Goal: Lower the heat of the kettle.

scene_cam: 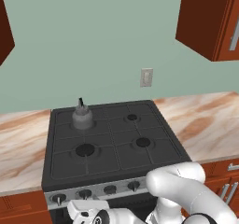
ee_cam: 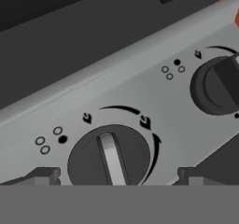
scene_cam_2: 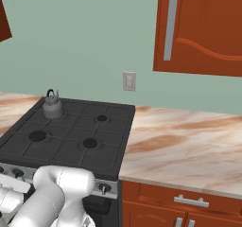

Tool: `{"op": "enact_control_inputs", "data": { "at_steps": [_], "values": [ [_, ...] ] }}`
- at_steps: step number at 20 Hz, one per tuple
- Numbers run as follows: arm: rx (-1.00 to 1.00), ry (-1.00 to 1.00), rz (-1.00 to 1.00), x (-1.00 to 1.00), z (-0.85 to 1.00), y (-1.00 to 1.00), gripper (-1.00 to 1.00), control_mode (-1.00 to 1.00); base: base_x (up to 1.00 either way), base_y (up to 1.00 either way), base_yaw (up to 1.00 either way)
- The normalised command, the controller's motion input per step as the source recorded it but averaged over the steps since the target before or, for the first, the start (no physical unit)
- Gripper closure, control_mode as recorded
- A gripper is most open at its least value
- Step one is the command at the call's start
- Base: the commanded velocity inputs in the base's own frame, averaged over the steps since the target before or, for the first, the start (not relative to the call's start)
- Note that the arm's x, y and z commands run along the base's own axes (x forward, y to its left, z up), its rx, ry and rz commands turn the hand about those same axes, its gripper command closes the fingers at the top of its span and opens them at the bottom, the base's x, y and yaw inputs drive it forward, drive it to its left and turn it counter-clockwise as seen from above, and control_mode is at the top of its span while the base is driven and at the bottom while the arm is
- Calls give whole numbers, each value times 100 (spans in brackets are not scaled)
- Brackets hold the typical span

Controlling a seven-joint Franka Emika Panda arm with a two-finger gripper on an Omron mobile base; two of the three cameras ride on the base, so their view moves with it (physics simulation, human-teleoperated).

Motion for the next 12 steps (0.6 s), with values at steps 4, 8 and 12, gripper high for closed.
{"op": "enact_control_inputs", "data": {
  "at_steps": [4,8,12],
  "values": [
    [0,0,0,3,-12,0,-100,-100,0,0,0],
    [0,0,0,3,-6,0,-100,-100,0,0,0],
    [0,0,0,7,0,0,100,-100,0,0,0]
  ]
}}
